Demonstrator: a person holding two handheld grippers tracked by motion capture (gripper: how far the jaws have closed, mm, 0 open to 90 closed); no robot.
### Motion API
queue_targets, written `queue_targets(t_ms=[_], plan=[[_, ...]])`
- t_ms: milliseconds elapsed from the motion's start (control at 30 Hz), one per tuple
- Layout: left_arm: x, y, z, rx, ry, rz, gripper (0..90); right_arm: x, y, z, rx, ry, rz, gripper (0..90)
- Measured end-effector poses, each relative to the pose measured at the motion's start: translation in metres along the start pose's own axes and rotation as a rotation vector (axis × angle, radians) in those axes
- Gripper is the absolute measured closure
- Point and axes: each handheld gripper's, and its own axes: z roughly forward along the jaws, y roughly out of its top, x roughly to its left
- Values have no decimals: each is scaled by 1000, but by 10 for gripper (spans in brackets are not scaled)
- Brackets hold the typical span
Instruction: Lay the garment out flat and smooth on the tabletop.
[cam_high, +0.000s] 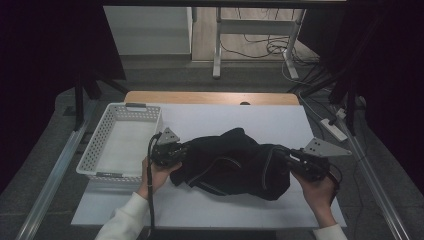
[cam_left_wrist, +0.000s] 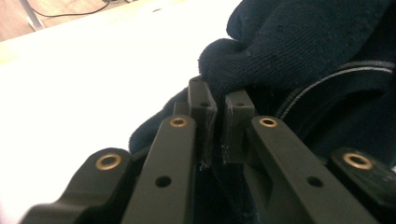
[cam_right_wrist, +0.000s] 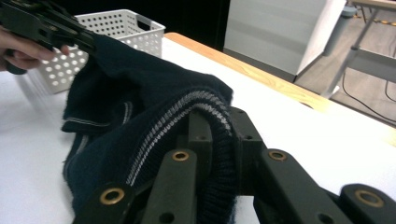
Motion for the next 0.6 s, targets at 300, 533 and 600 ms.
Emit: queue_targets(t_ms=[300, 533, 600], plan=[[18, -8, 6, 21, 41, -52, 833, -26, -27, 10, 79, -61, 72, 805], [18, -10, 9, 28, 29, -65, 791, -28, -30, 12, 100, -72, 80, 776], [17, -9, 10, 41, 30, -53, 646, -30, -33, 15, 123, -55, 103, 677]])
